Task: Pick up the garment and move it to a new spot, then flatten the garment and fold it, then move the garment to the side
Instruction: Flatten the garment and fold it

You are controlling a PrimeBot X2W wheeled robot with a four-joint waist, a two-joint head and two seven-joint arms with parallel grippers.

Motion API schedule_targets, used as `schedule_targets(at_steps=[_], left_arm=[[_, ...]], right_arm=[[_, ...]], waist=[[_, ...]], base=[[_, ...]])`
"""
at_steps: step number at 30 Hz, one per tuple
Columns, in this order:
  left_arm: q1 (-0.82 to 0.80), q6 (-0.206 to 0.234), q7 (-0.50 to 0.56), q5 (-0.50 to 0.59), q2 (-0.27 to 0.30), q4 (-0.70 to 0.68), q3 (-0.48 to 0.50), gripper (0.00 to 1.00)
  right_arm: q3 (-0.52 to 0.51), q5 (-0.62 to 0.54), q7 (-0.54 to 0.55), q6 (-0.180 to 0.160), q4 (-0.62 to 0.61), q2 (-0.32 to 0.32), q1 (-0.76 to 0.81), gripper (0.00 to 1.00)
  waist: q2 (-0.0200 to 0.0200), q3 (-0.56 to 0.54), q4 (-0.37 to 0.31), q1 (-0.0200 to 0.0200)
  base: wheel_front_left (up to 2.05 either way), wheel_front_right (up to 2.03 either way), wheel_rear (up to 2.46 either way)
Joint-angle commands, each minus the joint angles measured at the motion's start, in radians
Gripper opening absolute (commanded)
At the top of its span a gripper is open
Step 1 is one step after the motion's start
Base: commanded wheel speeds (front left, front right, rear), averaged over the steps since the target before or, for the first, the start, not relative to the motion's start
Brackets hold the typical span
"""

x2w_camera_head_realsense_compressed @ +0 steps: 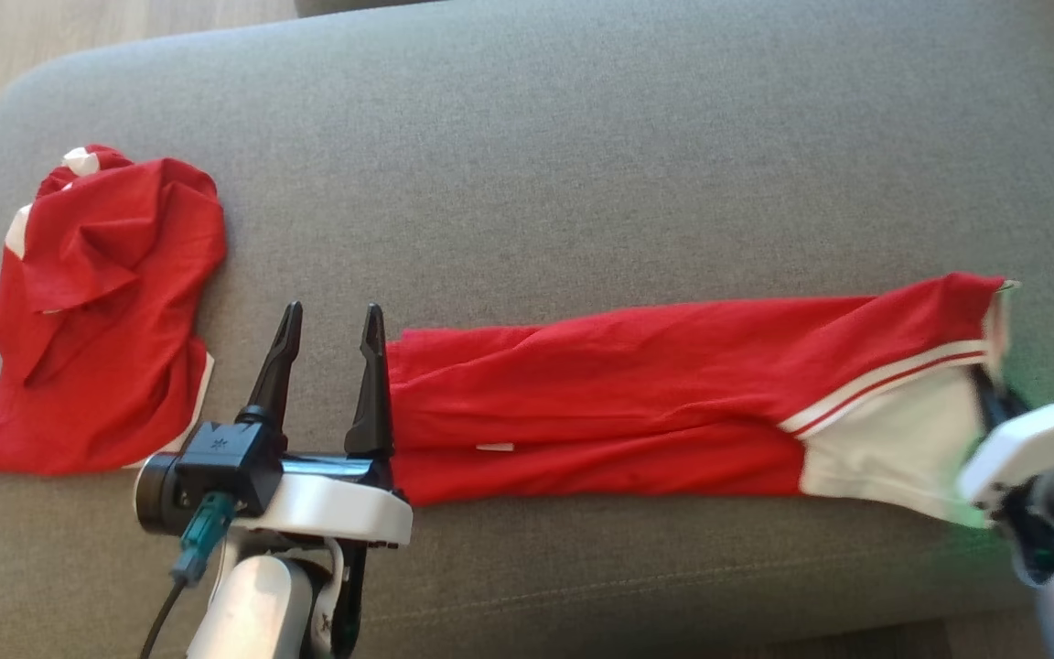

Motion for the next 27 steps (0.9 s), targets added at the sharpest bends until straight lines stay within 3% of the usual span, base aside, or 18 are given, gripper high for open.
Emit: schedule_targets(at_steps=[1,7,14,22,27], left_arm=[[-0.020,0.007,-0.012,-0.011,0.003,-0.032,0.029,1.00],[-0.011,0.015,-0.012,-0.029,0.003,-0.032,0.023,1.00],[0.005,0.032,-0.012,-0.055,0.003,-0.031,0.024,1.00],[0.027,0.040,-0.012,-0.091,0.003,-0.033,0.038,1.00],[0.023,0.043,-0.012,-0.096,0.003,-0.034,0.036,1.00]], right_arm=[[-0.004,-0.014,-0.010,0.000,-0.021,-0.044,-0.012,0.00],[-0.097,-0.100,-0.001,0.000,-0.008,-0.101,-0.041,0.00],[-0.101,-0.124,0.090,0.000,-0.072,-0.076,-0.030,0.00],[-0.029,-0.037,0.305,0.000,-0.348,-0.011,0.020,0.00],[-0.010,0.016,0.449,0.000,-0.560,0.095,0.062,0.00]], waist=[[0.0000,-0.008,0.003,0.0000],[0.0000,-0.027,0.013,0.0000],[0.0000,-0.058,0.018,0.0000],[0.0000,-0.089,-0.009,0.0000],[0.0000,-0.094,-0.020,0.0000]], base=[[0.00,0.00,0.00],[0.00,0.00,0.00],[0.00,0.00,0.00],[0.00,0.00,0.00],[0.00,0.00,0.00]])
